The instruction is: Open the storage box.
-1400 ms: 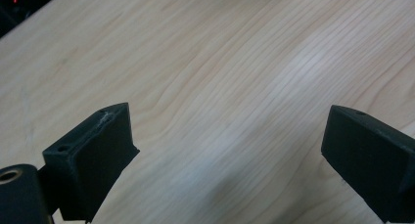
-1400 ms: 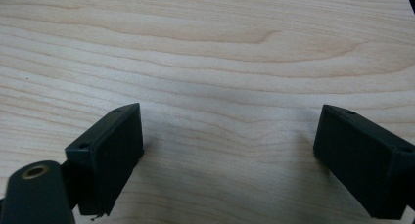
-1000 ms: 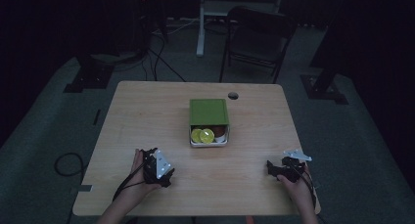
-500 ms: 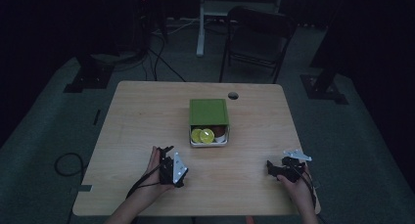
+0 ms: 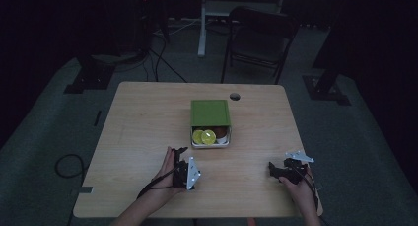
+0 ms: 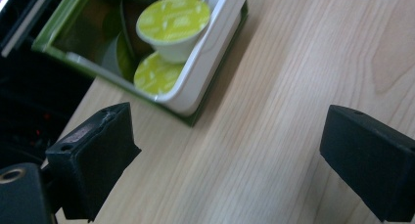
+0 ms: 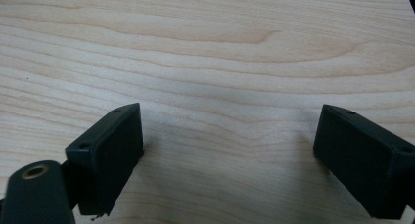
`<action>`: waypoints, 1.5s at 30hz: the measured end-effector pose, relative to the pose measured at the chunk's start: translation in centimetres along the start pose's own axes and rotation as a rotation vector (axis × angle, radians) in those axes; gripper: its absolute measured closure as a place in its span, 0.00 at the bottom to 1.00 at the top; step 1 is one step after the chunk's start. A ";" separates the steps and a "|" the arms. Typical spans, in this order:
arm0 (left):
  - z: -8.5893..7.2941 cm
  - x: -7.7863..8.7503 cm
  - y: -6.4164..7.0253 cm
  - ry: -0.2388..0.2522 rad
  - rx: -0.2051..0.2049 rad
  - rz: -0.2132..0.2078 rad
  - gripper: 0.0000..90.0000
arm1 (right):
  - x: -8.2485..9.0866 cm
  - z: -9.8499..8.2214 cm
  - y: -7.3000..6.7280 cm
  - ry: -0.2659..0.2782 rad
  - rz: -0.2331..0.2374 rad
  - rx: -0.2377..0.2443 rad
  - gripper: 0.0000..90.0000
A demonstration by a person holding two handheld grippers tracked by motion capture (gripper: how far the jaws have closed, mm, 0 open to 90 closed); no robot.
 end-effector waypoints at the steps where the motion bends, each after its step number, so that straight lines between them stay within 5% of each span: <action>1: 0.4 -0.2 0.2 0.008 -0.022 0.004 0.07 | 0.0 0.0 0.0 0.000 0.000 0.000 0.12; 25: 4.4 -2.8 0.8 0.045 -0.175 0.018 0.09 | 0.0 0.0 0.0 0.001 0.000 0.001 0.12; 39: 5.4 -4.9 1.1 0.032 -0.264 0.023 0.17 | 0.0 0.0 0.0 0.003 0.008 0.009 0.12; 45: 5.7 -5.7 1.4 0.028 -0.299 0.035 0.29 | 0.0 0.0 0.0 0.003 0.008 0.009 0.12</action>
Point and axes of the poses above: each handheld gripper's, and its own axes: x roughly backward along the jaws, z roughly out of its top, y roughly to its right, the point moved 2 cm from there along -x, roughly forward along the jaws, and after that the axes turned 8 degrees about -z, right-handed, at the moved point
